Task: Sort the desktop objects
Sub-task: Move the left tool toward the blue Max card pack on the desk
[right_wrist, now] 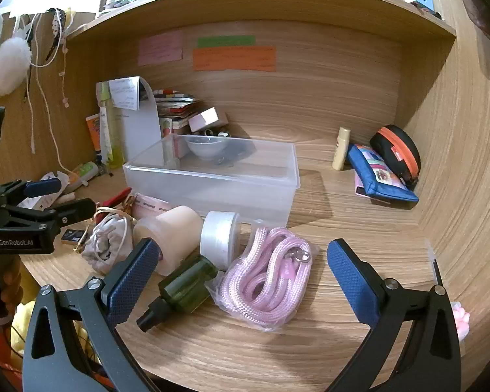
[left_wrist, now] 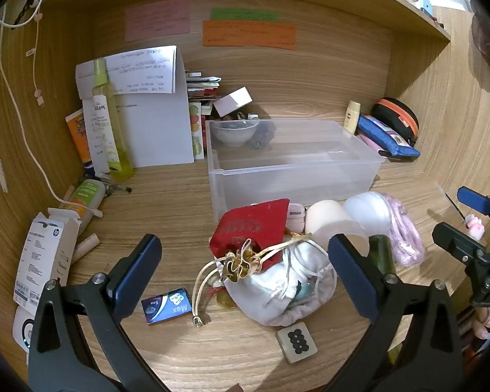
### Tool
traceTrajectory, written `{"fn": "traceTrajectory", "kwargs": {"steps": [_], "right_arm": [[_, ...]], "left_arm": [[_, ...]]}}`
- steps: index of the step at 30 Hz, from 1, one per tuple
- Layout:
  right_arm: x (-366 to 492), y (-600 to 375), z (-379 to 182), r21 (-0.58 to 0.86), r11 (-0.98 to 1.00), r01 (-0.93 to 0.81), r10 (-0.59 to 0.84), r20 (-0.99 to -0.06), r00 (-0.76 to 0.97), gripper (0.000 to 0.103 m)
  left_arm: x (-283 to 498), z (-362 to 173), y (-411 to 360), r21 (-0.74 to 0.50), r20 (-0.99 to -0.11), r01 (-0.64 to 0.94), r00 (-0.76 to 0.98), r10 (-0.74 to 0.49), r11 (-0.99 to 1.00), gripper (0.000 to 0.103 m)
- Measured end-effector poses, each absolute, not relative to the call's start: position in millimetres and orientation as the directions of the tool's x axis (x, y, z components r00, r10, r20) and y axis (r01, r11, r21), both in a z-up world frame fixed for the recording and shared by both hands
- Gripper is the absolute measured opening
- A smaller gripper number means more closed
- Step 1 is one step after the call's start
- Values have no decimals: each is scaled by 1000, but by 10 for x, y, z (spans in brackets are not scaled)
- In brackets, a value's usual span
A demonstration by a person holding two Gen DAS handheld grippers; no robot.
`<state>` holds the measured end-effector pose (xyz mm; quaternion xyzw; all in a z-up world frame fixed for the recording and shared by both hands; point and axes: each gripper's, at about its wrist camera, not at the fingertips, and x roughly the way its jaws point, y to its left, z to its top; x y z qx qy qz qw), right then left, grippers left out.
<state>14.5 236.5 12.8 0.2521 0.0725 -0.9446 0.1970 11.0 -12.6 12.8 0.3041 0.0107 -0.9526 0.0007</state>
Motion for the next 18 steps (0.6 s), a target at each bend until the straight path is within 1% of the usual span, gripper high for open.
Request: {"fn": "traceTrajectory", "kwargs": {"steps": [14, 18], "right_arm": [[167, 2335, 121, -54, -909, 412, -331, -507, -796, 103], [178, 2376, 145, -68, -916, 395, -313, -494, -811, 103]], "left_arm": [[100, 111, -98, -25, -584, 0, -812, 15, -1000, 103], [113, 126, -140, -40, -577, -5, -816, 28, -999, 103]]}}
